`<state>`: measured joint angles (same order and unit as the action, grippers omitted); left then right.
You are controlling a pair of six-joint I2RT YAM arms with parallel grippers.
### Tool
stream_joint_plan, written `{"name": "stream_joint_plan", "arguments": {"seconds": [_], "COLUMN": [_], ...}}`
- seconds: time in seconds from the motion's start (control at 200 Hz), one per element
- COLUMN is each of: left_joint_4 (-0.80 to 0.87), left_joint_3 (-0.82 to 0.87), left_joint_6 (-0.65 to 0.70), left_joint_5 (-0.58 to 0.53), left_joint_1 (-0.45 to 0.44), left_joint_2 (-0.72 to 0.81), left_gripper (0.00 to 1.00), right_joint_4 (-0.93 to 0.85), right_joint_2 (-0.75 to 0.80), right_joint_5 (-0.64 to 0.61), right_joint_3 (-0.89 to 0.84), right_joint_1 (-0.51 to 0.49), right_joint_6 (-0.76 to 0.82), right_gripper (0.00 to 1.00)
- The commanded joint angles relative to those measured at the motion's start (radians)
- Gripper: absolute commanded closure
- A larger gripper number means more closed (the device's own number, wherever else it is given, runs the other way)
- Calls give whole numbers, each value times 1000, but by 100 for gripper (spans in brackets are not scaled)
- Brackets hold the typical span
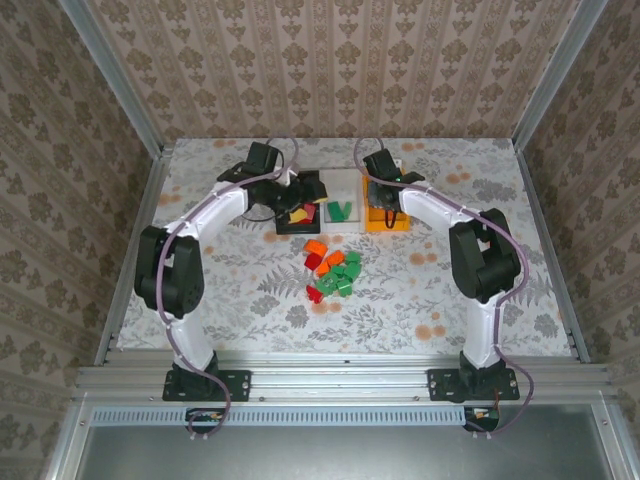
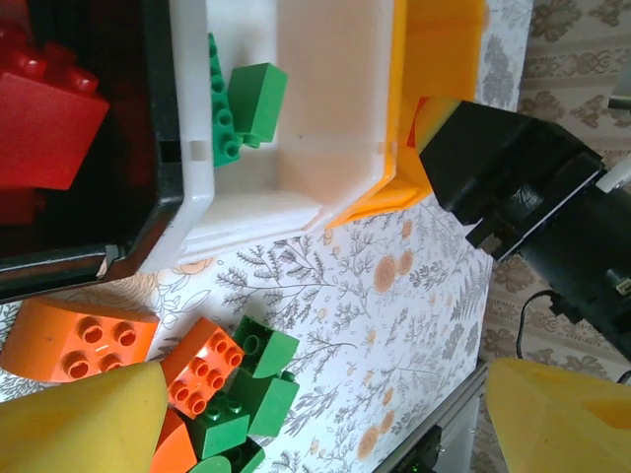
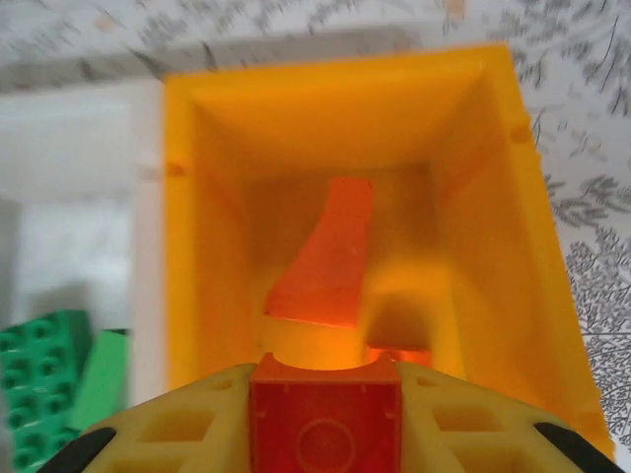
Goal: Sort the legos into containers by color
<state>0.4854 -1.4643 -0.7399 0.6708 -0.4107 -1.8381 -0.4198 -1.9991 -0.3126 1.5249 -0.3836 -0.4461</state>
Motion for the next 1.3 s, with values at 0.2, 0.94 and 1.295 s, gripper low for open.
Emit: {"name": "stream_joint_plan", "arguments": {"seconds": [0.2, 0.94, 1.295], "left_joint_4": [34, -37, -46], "left_joint_3": [-41, -5, 4], "left_joint_6": [35, -40, -47], "left_joint_5": [19, 67, 70], "left_joint_1": [19, 175, 208], "left_joint_2": [0, 68, 69], "left_gripper": [14, 14, 14], "right_joint_4": [0, 48, 64], "right_joint_2": [96, 347, 260], "right_joint_5": [0, 104, 31], "right_joint_3": [-18, -558, -538], "right_joint_1": [1, -535, -549], "right_joint_6": [11, -154, -132], "right_gripper": [42, 41, 59]}}
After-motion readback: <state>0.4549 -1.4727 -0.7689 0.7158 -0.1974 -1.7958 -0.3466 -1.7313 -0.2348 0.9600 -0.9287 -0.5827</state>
